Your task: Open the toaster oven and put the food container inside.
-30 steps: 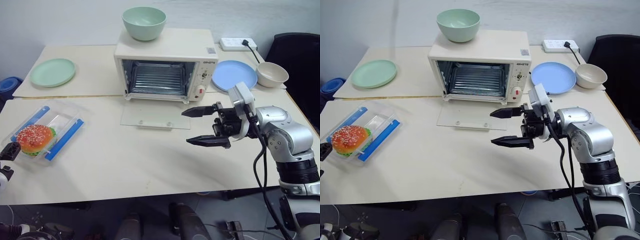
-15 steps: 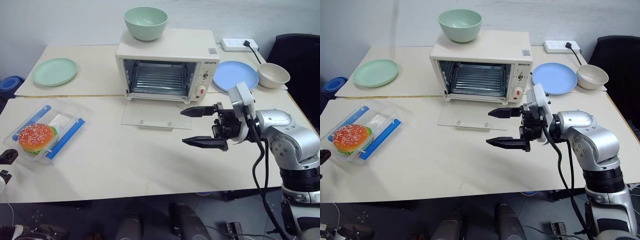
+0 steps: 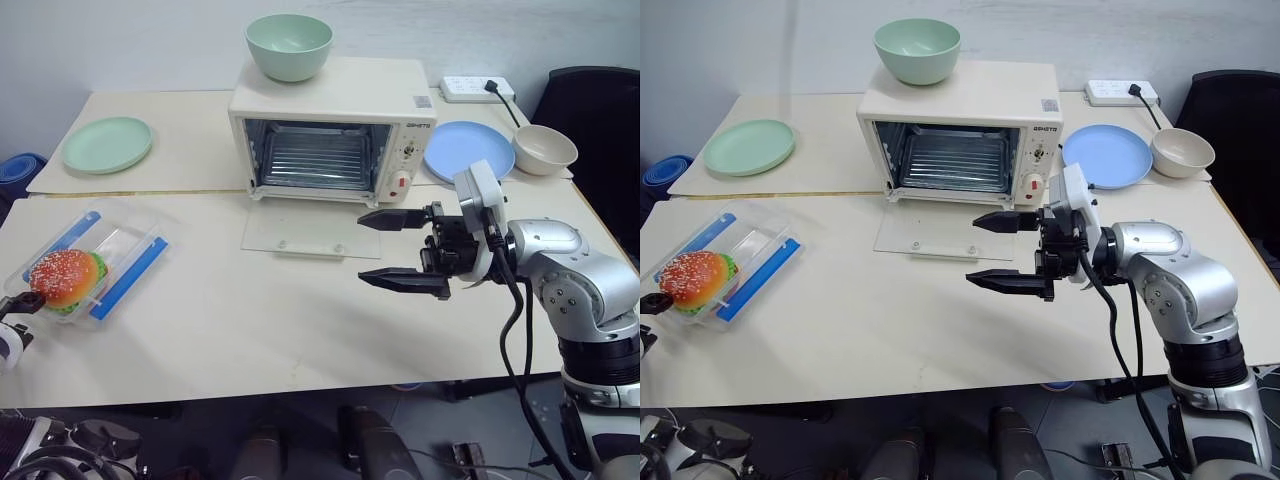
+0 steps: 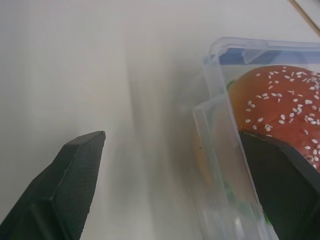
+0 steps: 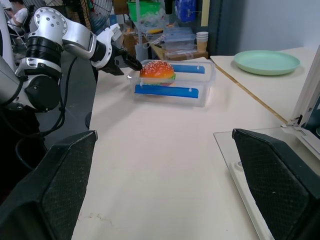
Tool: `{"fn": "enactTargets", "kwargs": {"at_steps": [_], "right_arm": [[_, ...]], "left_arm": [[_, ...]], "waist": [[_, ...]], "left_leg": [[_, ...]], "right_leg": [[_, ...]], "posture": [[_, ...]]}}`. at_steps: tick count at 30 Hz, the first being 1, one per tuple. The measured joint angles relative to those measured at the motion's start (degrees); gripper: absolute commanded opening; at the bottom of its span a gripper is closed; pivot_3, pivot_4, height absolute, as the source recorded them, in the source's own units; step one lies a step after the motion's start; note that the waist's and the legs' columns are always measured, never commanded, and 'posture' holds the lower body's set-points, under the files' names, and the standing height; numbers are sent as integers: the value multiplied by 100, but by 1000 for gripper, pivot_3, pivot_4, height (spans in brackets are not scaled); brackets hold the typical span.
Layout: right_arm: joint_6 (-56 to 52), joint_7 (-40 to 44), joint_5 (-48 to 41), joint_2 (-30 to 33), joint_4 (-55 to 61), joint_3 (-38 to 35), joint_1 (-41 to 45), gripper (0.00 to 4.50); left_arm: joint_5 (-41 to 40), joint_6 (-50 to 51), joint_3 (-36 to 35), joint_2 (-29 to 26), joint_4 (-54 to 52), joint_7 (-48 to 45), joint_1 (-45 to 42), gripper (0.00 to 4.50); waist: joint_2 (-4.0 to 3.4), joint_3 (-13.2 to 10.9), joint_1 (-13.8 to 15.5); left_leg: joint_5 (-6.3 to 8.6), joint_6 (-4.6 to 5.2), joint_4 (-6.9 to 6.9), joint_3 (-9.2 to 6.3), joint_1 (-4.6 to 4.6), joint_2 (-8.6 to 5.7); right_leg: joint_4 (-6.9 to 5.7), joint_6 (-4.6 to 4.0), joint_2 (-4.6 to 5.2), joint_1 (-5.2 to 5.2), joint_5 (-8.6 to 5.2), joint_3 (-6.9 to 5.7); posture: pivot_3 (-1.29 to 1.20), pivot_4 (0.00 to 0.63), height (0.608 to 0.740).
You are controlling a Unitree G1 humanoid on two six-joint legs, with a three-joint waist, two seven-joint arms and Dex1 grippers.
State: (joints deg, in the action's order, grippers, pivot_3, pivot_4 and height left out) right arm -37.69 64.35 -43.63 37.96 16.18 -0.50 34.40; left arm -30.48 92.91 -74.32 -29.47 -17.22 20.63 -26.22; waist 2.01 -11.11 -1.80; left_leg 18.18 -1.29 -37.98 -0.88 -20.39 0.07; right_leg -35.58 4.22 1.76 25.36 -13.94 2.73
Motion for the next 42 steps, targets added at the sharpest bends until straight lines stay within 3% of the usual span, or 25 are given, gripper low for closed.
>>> {"fn": "enactTargets", "kwargs": {"at_steps": [11, 14, 27, 35, 42], "right_arm": [[-40, -223, -170, -17, 224, -1, -132, 4500], [-55, -254, -213, -16, 281, -2, -161, 4500], [-73, -350, -235, -16, 279, -37, -181, 4500], [-72, -394, -230, 134, 279, -263, -252, 4500], [-114, -543, -242, 340, 407, -606, -591, 4500]], "left_arm": [[-85, 3, 276, -361, 671, 464, -130, 4482], [-59, -16, 548, -491, 901, 476, -133, 3908], [288, -39, 1200, -953, 1727, 61, -446, 112], [245, -18, 2315, -1367, 2004, -954, -487, 60], [10, -128, 3957, -1538, 2279, -2211, -1661, 60]], "waist": [[1, 0, 8], [1, 0, 14], [1, 0, 0], [1, 0, 36], [6, -1, 39]], "left_leg": [[0, 0, 0, -1, -2, -1], [0, 0, 0, -4, -3, -2], [0, 1, 5, -3, -2, 0], [-2, 3, 5, -21, -20, -9], [-4, 7, 10, -47, -84, -22]], "right_leg": [[5, 0, 3, 0, 0, -1], [5, 0, 3, 0, 0, -1], [4, -1, 4, 2, 0, -3], [18, -2, 25, 4, -1, -2], [53, 5, 46, 37, 3, -27]], "posture": [[0, 150, 740], [0, 150, 740], [0, 150, 740], [0, 150, 740], [0, 150, 740]]}}
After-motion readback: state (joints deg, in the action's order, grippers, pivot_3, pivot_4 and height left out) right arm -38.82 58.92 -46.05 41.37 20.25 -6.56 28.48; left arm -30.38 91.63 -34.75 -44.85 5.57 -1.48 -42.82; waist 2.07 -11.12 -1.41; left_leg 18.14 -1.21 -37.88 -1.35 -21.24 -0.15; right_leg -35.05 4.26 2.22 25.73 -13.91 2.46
